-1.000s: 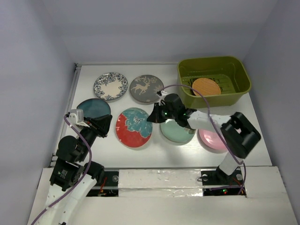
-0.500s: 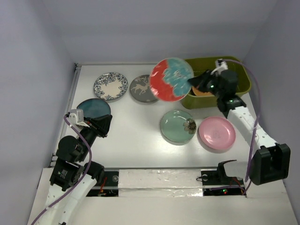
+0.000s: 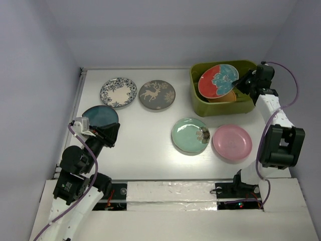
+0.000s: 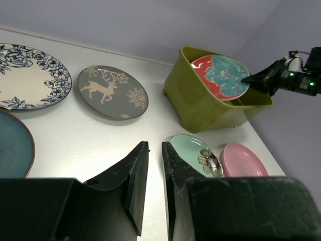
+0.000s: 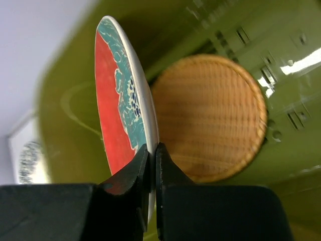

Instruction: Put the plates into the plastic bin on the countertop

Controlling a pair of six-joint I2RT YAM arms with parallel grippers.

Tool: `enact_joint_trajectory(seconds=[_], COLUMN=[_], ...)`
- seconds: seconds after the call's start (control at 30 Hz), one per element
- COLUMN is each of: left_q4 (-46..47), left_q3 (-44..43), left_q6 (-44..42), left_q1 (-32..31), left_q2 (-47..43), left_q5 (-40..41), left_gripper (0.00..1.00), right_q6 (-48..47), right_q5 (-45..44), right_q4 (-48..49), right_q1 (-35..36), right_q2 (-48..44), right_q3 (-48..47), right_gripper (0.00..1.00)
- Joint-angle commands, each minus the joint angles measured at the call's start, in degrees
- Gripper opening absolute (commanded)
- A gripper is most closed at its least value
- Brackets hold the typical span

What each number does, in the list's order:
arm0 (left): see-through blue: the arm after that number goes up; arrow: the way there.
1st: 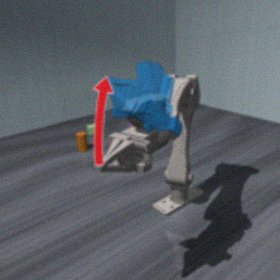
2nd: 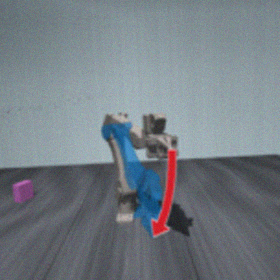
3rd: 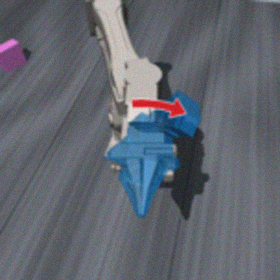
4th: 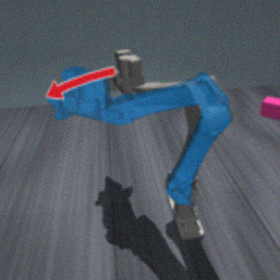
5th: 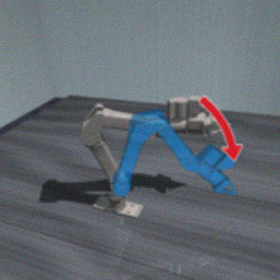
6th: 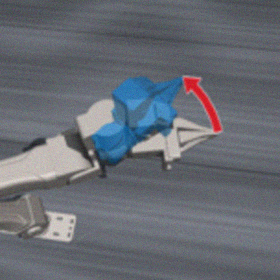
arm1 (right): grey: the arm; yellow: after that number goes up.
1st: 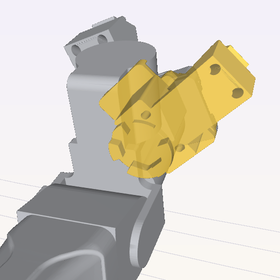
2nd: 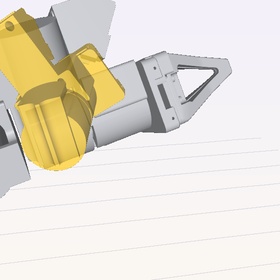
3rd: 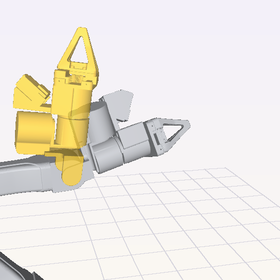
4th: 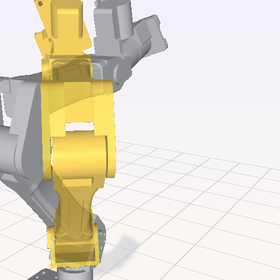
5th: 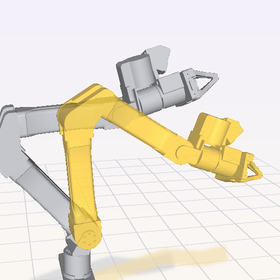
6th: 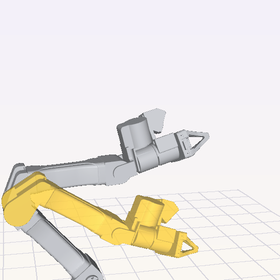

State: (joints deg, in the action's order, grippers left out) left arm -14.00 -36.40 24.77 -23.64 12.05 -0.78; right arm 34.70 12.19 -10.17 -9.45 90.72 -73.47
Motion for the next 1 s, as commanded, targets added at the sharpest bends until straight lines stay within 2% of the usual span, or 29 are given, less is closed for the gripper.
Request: enact_joint_trajectory(seconds=[0.0,0.1,0.33,0.43,0.47,0.57,0.7,0.83,0.9,0.93,0.97], left_q4=[2.05,2.05,0.47,0.38,0.29,-0.41,1.77,13.01,20.05,21.46,21.73], left_q3=[-0.95,-1.04,-1.65,-2.00,-2.18,-2.80,-1.92,4.66,8.45,8.54,8.02], left_q6=[0.27,0.27,0.63,0.71,0.71,1.06,2.82,10.71,14.33,14.77,14.69], left_q1=[0.08,0.08,0.08,0.08,0.08,0.08,0.08,-1.05,-4.73,-10.84,-14.12], left_q2=[-0.63,0.25,3.23,5.60,6.39,10.00,13.69,20.87,24.58,28.60,30.55], left_q5=[0.25,1.29,4.82,4.64,4.73,4.91,1.06,-7.65,-5.13,-2.24,1.62], left_gripper=[0.15,0.15,0.15,0.15,0.15,0.15,0.17,0.18,0.18,0.18,0.18], right_q6=[0.55,-0.59,-2.44,-3.14,-3.41,-3.93,-3.06,0.01,1.69,1.95,2.21], right_q5=[0.39,-1.28,-8.22,-11.82,-12.27,-16.66,-19.13,-14.74,-12.72,-12.71,-10.71], right_q4=[4.91,2.88,0.07,-1.42,-2.04,-2.74,-2.14,3.48,6.39,7.44,8.67], right_q1=[-0.65,-0.65,-0.65,-0.65,-0.65,-0.65,-0.65,-0.65,-0.65,-0.65,-0.65], right_q2=[0.50,4.37,6.49,6.75,6.67,5.79,1.49,-7.90,-14.49,-16.87,-19.33], right_q3=[-6.50,-7.91,-7.04,-6.60,-6.51,-5.89,-3.70,2.79,7.19,8.77,10.70], right_gripper=[0.00,0.00,0.00,0.25,0.47,0.74,0.87,0.88,0.83,0.61,0.38])
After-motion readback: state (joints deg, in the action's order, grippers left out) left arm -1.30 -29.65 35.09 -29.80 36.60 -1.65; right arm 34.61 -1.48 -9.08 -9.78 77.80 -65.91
